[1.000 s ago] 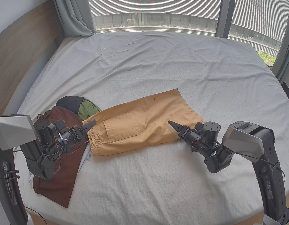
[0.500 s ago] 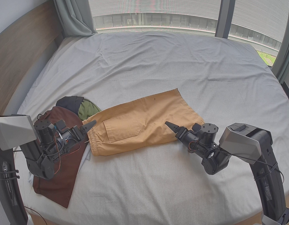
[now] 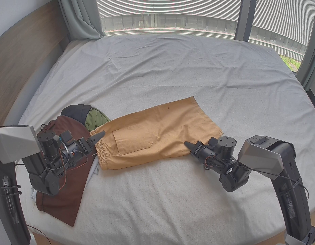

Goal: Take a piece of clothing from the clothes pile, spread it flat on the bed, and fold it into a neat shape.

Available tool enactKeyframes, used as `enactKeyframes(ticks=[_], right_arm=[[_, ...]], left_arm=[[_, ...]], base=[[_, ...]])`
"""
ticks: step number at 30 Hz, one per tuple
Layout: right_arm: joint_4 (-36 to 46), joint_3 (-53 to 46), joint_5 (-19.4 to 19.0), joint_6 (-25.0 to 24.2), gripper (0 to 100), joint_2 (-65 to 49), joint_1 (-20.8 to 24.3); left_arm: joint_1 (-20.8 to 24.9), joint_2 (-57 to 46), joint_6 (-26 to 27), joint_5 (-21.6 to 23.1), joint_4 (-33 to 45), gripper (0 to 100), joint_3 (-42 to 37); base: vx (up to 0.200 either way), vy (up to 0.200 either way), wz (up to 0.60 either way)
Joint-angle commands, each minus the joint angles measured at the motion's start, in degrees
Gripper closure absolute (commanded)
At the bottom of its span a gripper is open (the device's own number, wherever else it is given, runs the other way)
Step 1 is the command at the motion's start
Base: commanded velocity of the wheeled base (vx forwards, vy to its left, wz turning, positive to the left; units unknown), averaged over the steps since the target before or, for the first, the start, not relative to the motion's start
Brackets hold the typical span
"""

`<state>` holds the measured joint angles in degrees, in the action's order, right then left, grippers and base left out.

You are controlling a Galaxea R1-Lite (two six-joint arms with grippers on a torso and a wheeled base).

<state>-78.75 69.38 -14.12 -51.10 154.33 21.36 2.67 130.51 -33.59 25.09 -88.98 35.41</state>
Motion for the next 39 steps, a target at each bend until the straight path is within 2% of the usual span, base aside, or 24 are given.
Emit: enactKeyframes(ticks=[1, 12, 17, 32, 39], right_arm=[[-0.09, -1.0, 0.14, 0.21, 100, -0.26, -0.09], [-0.09, -9.87, -0.12, 0.65, 100, -7.73, -0.09], [-0.17, -13.92, -0.12, 2.94, 100, -8.52, -0.09], [-2.37, -32.37, -0.21, 3.99, 100, -13.62, 0.09], [-4.66, -41.69, -0.21, 6.63, 100, -15.73, -0.26]], left_arm=[[0.05, 0.09, -0.08, 0.14, -0.14, 0, 0.01], [-0.3, 2.2, 0.1, 0.31, -0.23, 0, 2.03], [-0.12, 2.38, 0.01, 0.31, -0.14, 0, 2.38], [0.32, 2.11, 0.19, 0.31, -0.32, 0, 2.2], [1.11, 2.55, 0.19, 0.4, -0.41, 0, 1.68]], base=[[0.0, 0.0, 0.0], [0.0, 0.0, 0.0], [0.0, 0.0, 0.0], [0.0, 0.0, 0.0], [0.0, 0.0, 0.0]])
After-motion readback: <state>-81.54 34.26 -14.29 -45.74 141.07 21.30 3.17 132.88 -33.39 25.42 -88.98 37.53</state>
